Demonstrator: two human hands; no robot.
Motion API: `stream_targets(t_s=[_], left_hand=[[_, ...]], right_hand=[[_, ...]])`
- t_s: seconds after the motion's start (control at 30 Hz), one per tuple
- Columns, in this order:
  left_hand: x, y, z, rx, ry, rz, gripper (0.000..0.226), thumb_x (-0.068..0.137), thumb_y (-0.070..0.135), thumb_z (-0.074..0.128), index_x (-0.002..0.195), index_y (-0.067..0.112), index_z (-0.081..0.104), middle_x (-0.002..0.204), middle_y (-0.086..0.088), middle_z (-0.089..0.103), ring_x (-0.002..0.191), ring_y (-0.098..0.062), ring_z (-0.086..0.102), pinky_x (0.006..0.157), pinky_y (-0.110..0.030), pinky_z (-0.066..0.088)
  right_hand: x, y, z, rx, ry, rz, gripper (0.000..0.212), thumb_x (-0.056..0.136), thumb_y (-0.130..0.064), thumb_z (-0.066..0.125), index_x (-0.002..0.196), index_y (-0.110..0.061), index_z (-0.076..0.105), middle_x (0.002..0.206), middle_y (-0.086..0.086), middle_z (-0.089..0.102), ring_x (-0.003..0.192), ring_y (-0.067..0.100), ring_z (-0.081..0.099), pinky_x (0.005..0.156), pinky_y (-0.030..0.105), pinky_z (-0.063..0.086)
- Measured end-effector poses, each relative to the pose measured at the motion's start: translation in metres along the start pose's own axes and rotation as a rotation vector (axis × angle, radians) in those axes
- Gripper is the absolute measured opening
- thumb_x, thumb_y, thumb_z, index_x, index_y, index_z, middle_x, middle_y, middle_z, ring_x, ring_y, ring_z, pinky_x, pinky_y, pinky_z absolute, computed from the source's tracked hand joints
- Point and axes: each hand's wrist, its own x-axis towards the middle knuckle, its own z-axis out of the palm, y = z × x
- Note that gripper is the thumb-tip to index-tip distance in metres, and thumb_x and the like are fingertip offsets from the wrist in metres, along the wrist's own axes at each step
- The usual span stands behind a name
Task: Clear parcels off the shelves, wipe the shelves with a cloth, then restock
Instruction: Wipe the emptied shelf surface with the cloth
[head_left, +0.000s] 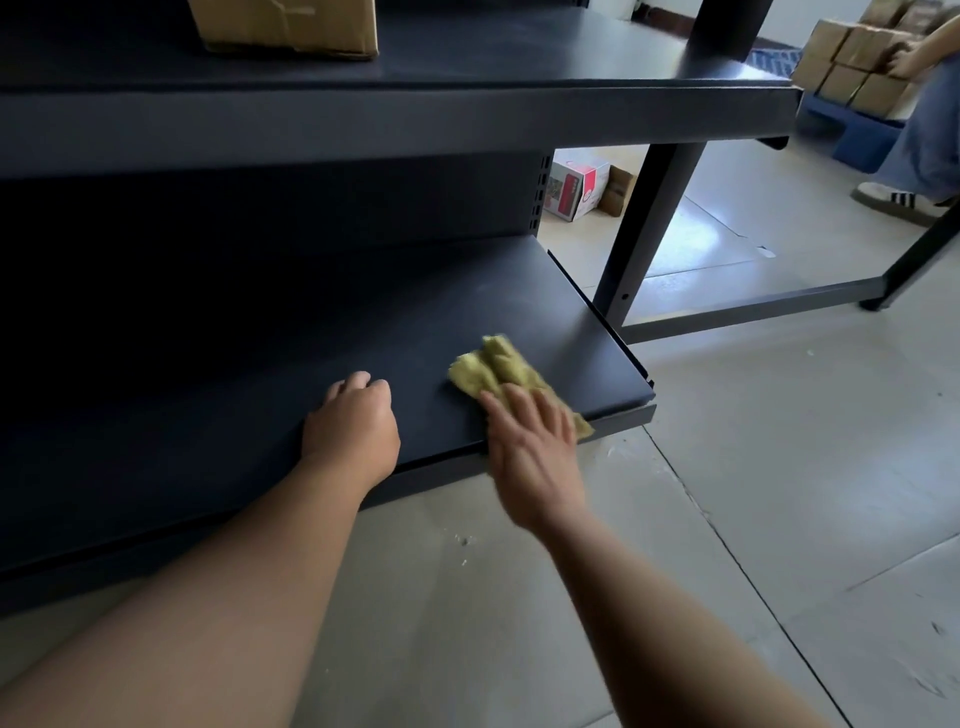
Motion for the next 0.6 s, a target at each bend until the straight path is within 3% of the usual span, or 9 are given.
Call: stream_targets(t_s=[0.13, 0.23, 0.33, 0.43, 0.53, 0.6], left_hand=[[-0.003, -0.002, -0.002, -0.013, 0.01, -0.004, 0.01, 0.093, 0.006, 0.045, 0.088, 0.012, 0.039, 0.139, -0.002, 0.041, 0.121, -0.027, 0.042, 0.084, -0.036, 0.039], [-0.004, -0.009, -0.006, -0.001, -0.001, -0.038, 0.005, 0.094, 0.006, 0.045, 0.096, 0.011, 0.046, 0.142, -0.003, 0.039, 0.122, -0.027, 0.042, 0.083, -0.035, 0.039], [-0.006, -0.014, -0.007, 0.031, -0.005, -0.048, 0.017, 0.094, 0.009, 0.046, 0.111, 0.01, 0.05, 0.143, -0.003, 0.038, 0.123, -0.027, 0.04, 0.087, -0.037, 0.041], [-0.012, -0.018, -0.007, 0.038, -0.009, -0.038, 0.026, 0.097, 0.018, 0.045, 0.122, 0.013, 0.048, 0.145, -0.001, 0.036, 0.126, -0.027, 0.038, 0.092, -0.04, 0.039], [-0.016, -0.024, -0.007, 0.029, -0.004, -0.023, 0.035, 0.099, 0.028, 0.042, 0.132, 0.015, 0.044, 0.147, 0.0, 0.034, 0.13, -0.026, 0.035, 0.096, -0.042, 0.038], [-0.016, -0.026, -0.008, 0.028, 0.004, -0.014, 0.036, 0.099, 0.031, 0.042, 0.132, 0.017, 0.045, 0.146, 0.001, 0.035, 0.131, -0.026, 0.034, 0.096, -0.042, 0.038]], right_hand=[[0.01, 0.061, -0.017, -0.048, -0.032, 0.214, 0.046, 0.102, -0.029, 0.033, 0.148, -0.032, 0.032, 0.154, -0.002, 0.029, 0.141, 0.026, 0.02, 0.118, 0.039, 0.01], [0.015, 0.065, -0.026, 0.002, -0.074, 0.3, 0.047, 0.101, -0.032, 0.034, 0.148, -0.033, 0.033, 0.157, -0.003, 0.025, 0.145, 0.023, 0.014, 0.118, 0.039, 0.007], [0.004, 0.033, -0.023, 0.05, -0.089, 0.157, 0.045, 0.098, -0.035, 0.034, 0.141, -0.035, 0.044, 0.153, -0.005, 0.035, 0.142, 0.022, 0.02, 0.117, 0.038, 0.006], [-0.01, 0.001, -0.018, 0.079, -0.066, -0.042, 0.046, 0.092, -0.036, 0.035, 0.133, -0.034, 0.055, 0.144, -0.006, 0.048, 0.138, 0.026, 0.031, 0.116, 0.045, 0.014], [-0.003, -0.018, -0.011, 0.09, -0.104, -0.139, 0.042, 0.096, -0.035, 0.036, 0.134, -0.037, 0.053, 0.144, -0.008, 0.047, 0.14, 0.027, 0.029, 0.116, 0.049, 0.012], [0.015, -0.02, -0.008, 0.062, -0.146, -0.182, 0.04, 0.099, -0.034, 0.036, 0.137, -0.041, 0.048, 0.148, -0.01, 0.042, 0.143, 0.022, 0.024, 0.117, 0.044, 0.008]])
